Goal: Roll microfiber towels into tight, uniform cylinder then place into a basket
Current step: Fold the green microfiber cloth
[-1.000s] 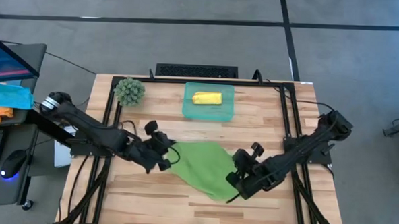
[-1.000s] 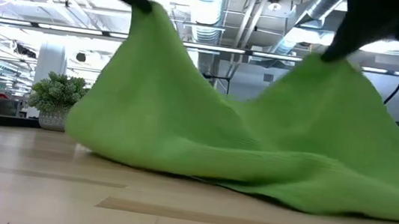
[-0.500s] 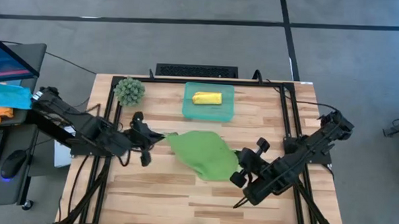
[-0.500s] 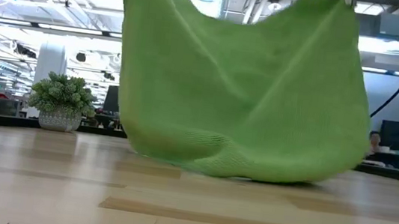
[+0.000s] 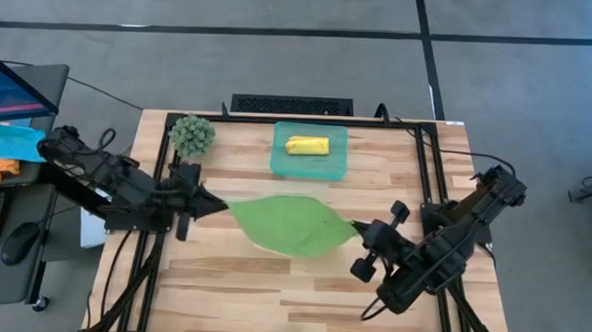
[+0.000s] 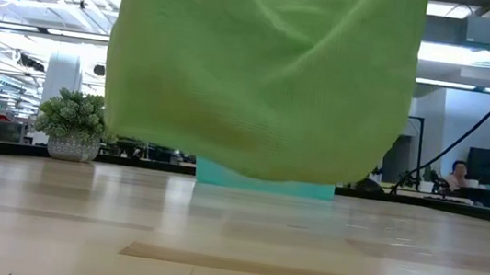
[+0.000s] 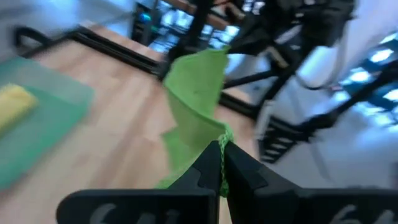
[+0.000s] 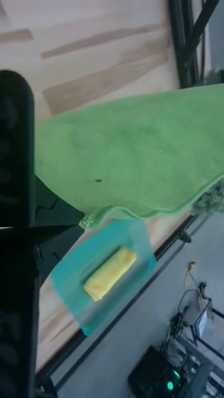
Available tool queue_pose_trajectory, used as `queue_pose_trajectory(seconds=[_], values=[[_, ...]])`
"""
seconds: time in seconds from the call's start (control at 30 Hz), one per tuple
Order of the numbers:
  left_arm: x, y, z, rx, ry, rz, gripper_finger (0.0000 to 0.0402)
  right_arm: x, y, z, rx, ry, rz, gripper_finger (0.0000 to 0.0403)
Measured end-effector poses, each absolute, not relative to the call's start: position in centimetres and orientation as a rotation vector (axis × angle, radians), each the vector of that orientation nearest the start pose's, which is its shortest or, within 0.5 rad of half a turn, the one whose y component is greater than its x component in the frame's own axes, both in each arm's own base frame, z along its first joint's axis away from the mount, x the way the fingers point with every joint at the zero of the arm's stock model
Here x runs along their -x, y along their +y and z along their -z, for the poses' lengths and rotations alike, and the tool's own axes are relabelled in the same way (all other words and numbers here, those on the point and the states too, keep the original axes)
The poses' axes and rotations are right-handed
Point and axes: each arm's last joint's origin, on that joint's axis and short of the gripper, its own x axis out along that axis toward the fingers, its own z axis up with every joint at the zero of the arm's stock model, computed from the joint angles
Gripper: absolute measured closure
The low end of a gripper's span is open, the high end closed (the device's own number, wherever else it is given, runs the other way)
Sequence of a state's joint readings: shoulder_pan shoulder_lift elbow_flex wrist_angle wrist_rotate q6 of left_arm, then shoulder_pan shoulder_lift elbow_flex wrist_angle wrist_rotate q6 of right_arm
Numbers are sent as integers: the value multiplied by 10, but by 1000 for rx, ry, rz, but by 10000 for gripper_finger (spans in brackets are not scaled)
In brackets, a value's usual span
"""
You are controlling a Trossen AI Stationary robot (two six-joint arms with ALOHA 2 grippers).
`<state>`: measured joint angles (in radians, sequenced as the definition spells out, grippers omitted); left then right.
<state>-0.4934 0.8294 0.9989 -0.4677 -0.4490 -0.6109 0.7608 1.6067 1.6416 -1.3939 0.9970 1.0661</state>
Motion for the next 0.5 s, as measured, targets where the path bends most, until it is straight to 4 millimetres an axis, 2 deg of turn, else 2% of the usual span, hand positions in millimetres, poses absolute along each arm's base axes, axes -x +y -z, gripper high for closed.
queue_pose_trajectory(seconds=[0.23,0.5], values=[[-153,-75,-366,744,370,40,401,-220,192,-364,1,612,525,399],[-166,-106,-346,920,553,51,401,-203,212,-364,-116,618,453,399]])
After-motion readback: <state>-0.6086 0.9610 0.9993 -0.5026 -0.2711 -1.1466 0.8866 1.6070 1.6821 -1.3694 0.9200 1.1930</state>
